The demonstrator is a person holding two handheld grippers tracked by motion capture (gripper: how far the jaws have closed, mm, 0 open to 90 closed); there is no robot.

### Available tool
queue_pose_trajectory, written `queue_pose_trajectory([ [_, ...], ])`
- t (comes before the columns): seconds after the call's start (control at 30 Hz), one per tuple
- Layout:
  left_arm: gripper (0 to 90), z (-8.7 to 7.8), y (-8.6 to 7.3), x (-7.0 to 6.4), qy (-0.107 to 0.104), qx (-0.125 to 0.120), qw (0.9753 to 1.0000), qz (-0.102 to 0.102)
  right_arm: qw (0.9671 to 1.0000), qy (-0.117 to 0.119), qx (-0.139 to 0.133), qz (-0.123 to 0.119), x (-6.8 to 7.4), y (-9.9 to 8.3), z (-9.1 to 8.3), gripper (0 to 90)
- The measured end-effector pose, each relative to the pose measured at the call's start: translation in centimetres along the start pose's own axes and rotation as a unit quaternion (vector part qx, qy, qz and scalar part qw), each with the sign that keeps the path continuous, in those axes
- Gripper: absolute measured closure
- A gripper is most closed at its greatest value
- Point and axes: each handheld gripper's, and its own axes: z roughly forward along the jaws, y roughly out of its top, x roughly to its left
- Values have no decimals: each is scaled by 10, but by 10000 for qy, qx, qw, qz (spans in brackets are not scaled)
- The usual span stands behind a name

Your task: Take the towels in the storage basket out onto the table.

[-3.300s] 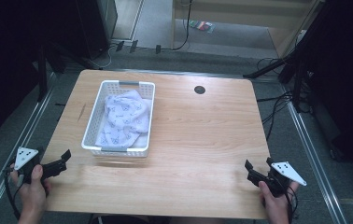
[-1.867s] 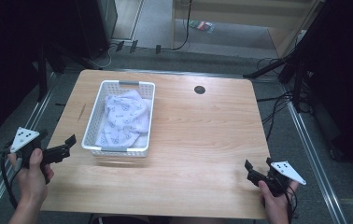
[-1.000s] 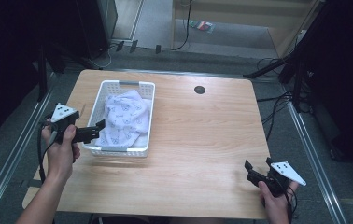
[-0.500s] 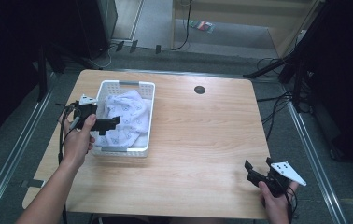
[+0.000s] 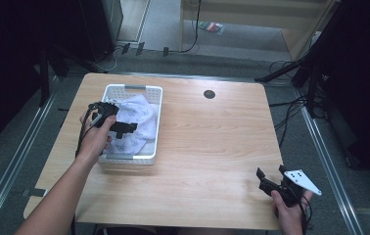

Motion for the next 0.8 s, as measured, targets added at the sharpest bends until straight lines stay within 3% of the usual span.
queue_pose_trajectory([
  [0.2, 0, 17, 4, 2, 133, 202, 9996, -133, 10000, 7, -13, 11, 0, 0, 0, 133],
  [0.37, 0, 31, 3, 4, 58, 403, 9988, -283, 10000, 6, -12, 13, 0, 0, -1, 134],
  [0.47, 0, 37, 3, 2, 156, 514, 9984, -157, 10000, 12, -14, 19, 0, 0, -1, 133],
  [0.57, 0, 43, 2, -2, 82, 594, 9980, -188, 10000, 9, -9, 13, 0, 0, -1, 133],
  [0.63, 0, 50, 0, -5, 137, 818, 9965, -66, 10000, 11, -17, 7, 0, 0, -1, 133],
  [0.67, 0, 57, -2, -6, 220, 988, 9948, -128, 10000, 9, -12, 13, 0, 0, -1, 134],
  [0.8, 0, 62, -5, -6, 244, 984, 9948, -94, 10000, 10, -11, -5, 0, 0, -1, 134],
])
